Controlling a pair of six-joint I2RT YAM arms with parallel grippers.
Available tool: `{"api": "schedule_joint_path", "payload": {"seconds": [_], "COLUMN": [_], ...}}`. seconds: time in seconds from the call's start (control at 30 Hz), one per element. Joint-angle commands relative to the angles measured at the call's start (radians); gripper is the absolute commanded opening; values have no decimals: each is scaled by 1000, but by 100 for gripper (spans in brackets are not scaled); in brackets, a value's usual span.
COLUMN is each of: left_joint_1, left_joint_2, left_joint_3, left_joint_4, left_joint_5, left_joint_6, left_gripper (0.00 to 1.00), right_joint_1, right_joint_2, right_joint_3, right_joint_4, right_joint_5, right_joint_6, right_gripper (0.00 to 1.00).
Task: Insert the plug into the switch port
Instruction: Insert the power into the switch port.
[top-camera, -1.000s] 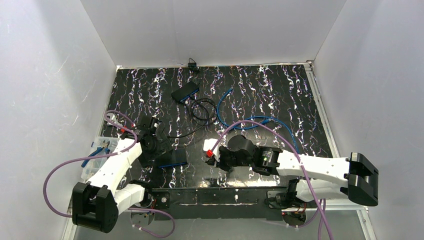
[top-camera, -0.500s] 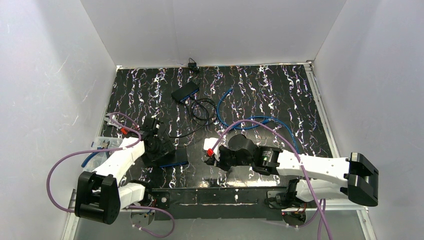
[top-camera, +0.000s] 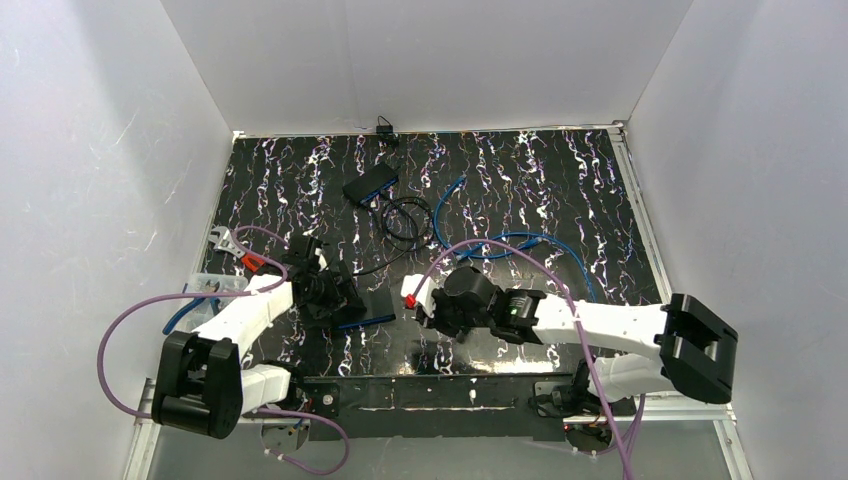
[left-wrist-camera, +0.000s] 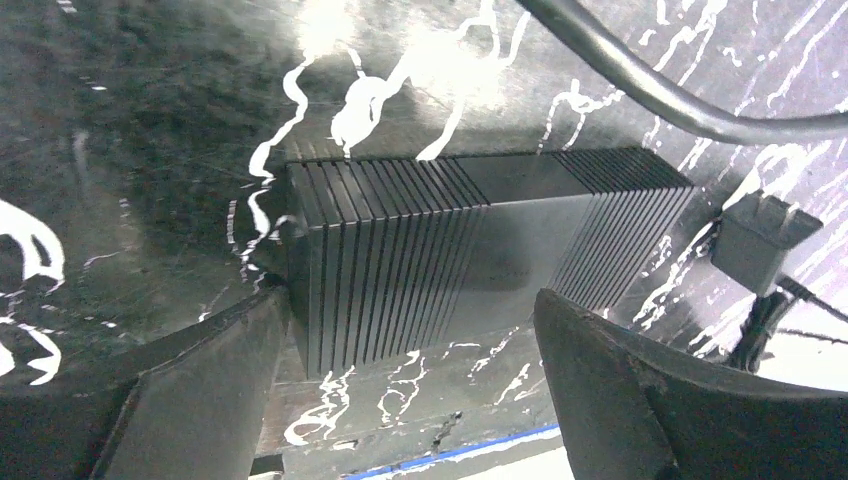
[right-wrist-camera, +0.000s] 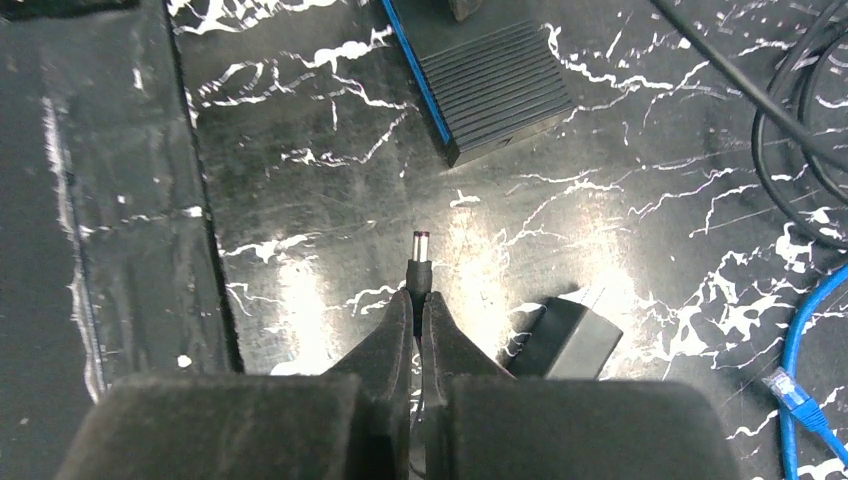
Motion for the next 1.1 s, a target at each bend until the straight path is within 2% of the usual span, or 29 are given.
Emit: {"api": "schedule_joint_path", "payload": {"seconds": [0.0,0.23,0.5,0.63,1.07], "left_joint_1": [-16,-23,-23,-23,-23], "left_joint_2": [14,18,11,20,93], "left_joint_3": [-2,22,77,89,85], "left_joint_4": [28,20,-60,-44,26], "left_joint_5": [75,65,-62,-91,-29], "left_joint_6": [36,59,68,65,73], "left_gripper": [90,89,92,93,90], "right_joint_1": [-23,-66,-102,-117,-128], "right_joint_2": [58,182,285,327,424], "right_joint_3": [13,69,125,144,180], "right_joint_4": [33,64,120,146,215], "right_joint_5": [40,29,12,1,-43], "right_joint_6": [-36,-19,-12,-8,-3], "right_gripper": [1,1,1,1,1]}}
